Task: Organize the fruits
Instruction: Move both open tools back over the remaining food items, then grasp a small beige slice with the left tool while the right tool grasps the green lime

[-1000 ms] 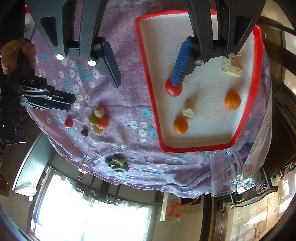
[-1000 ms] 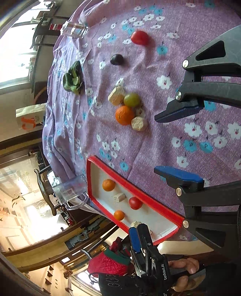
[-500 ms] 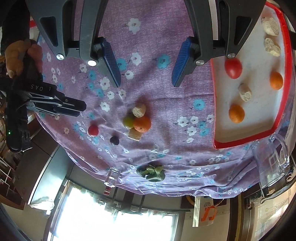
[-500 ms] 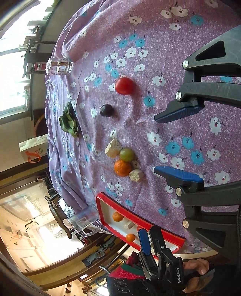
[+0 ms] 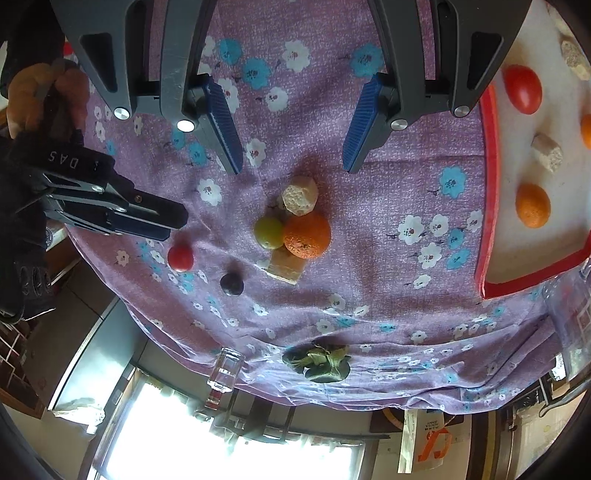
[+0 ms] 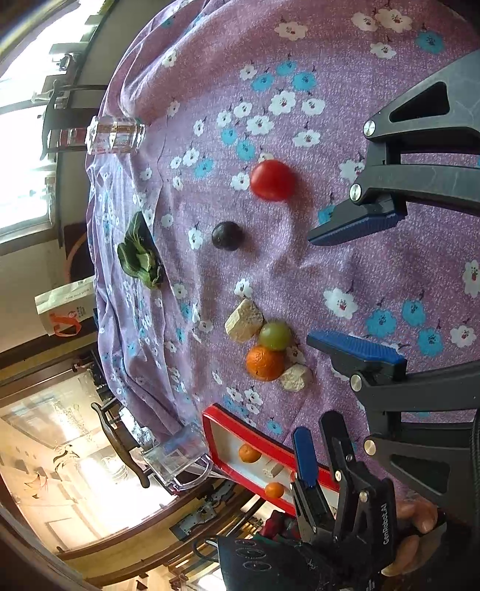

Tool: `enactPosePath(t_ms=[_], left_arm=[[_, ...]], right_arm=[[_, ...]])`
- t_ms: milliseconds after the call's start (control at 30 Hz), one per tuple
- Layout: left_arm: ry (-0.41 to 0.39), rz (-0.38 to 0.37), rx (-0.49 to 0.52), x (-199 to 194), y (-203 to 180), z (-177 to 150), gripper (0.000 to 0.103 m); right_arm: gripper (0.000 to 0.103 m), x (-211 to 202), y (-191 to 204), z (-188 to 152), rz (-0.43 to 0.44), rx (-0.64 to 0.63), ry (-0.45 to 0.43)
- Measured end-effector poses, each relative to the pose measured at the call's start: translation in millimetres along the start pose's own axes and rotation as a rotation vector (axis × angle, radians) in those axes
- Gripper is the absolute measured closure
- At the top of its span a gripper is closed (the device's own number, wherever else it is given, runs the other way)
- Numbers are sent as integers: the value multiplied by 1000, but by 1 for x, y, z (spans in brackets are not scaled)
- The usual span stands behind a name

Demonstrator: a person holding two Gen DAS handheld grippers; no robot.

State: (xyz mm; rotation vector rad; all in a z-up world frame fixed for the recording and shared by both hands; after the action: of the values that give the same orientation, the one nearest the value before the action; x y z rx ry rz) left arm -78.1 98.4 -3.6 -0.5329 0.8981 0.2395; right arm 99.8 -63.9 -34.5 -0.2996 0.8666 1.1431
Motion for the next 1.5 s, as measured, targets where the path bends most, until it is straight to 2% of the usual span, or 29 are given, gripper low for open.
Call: enactPosePath(t_ms=[167, 267, 533, 700, 1033, 1500], left_arm=[[30, -12, -3, 29, 0, 11, 73], [29, 7, 7, 41, 0, 15, 80], [-4, 1, -31, 19, 22, 14, 80], [-22, -6, -42, 0, 27, 13, 80], [-54, 1, -29, -32, 32, 5, 80], [-118, 26, -51, -79, 50, -11, 84]], right_arm=[[57, 6, 7, 12, 18, -14, -13], [58, 13, 10, 17, 25, -23, -4], [62, 52, 24, 26, 67, -63, 51], [76, 74, 32, 28, 58, -79, 76], [77, 45, 39, 30, 70, -76, 32], [77, 24, 76, 41, 89, -128, -9]])
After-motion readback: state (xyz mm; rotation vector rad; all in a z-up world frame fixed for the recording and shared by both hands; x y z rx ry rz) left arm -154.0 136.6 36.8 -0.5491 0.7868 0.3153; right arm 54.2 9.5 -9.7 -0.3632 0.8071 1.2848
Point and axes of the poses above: each gripper's, at about its wrist camera, not at the fingertips, and x roughly the way its jaws point, y to its left, z to its top, the point moved 1 cm from there along x, roughly the way its jaws point, and after that the axes turned 12 degrees about -x, right-handed, at the moved point
